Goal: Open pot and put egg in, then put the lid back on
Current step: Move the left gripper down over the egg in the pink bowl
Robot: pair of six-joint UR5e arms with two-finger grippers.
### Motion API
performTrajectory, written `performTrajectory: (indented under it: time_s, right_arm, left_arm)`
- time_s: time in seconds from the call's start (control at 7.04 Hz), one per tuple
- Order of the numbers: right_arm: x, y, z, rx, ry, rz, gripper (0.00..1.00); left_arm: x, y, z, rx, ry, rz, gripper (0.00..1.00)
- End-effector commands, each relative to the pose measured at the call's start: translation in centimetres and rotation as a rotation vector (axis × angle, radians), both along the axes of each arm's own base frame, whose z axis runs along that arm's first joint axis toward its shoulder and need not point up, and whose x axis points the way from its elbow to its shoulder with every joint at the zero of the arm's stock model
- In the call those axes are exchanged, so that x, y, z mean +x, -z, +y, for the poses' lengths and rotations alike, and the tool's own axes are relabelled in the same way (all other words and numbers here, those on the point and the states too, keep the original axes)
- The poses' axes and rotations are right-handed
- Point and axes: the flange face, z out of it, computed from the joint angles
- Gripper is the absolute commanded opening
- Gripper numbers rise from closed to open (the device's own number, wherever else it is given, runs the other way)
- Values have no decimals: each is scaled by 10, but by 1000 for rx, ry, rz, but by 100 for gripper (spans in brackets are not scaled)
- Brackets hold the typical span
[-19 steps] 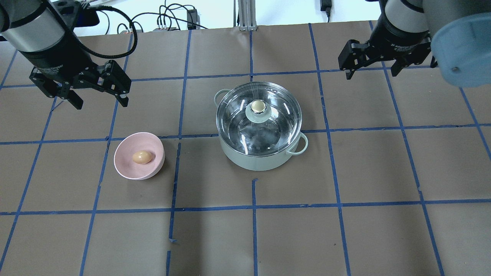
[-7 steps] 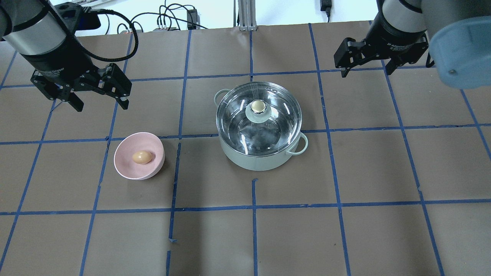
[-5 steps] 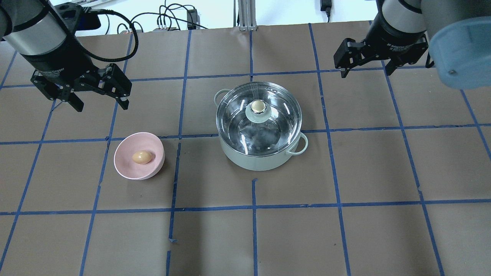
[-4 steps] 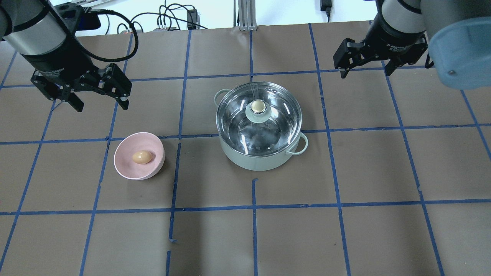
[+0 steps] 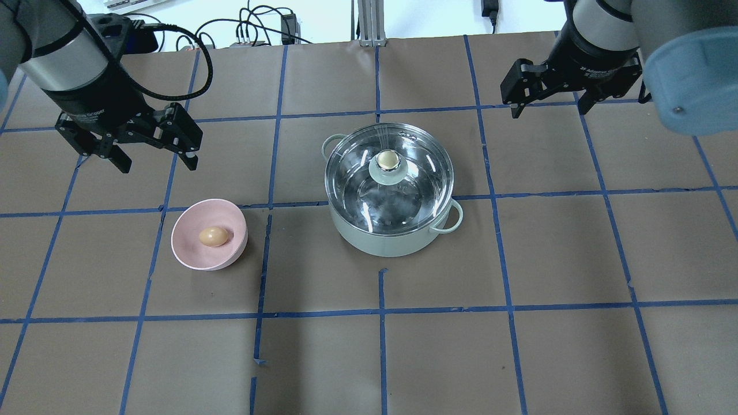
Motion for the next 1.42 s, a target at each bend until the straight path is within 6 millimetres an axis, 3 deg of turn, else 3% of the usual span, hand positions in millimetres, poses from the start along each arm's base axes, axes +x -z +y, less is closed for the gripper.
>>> performTrajectory:
  time_s: [0.0, 0.14, 0.71, 0.99, 1.28]
  right_arm:
    - [0, 1, 0, 4, 0, 0, 100]
    - [0, 1, 0, 4, 0, 0, 100]
    - [0, 2, 0, 5, 0, 1, 100]
    - [-1, -6, 4, -5, 1, 14, 100]
    - [-1, -4, 5, 4, 0, 6, 100]
  left_arm:
    - [6, 24, -9, -21, 18, -2, 100]
    - [11, 41, -14, -42, 15, -5, 100]
    - [14, 136, 4, -115, 93, -36, 99]
    - [19, 172, 8, -162, 95, -78, 100]
    - [26, 189, 11, -120, 85, -114, 99]
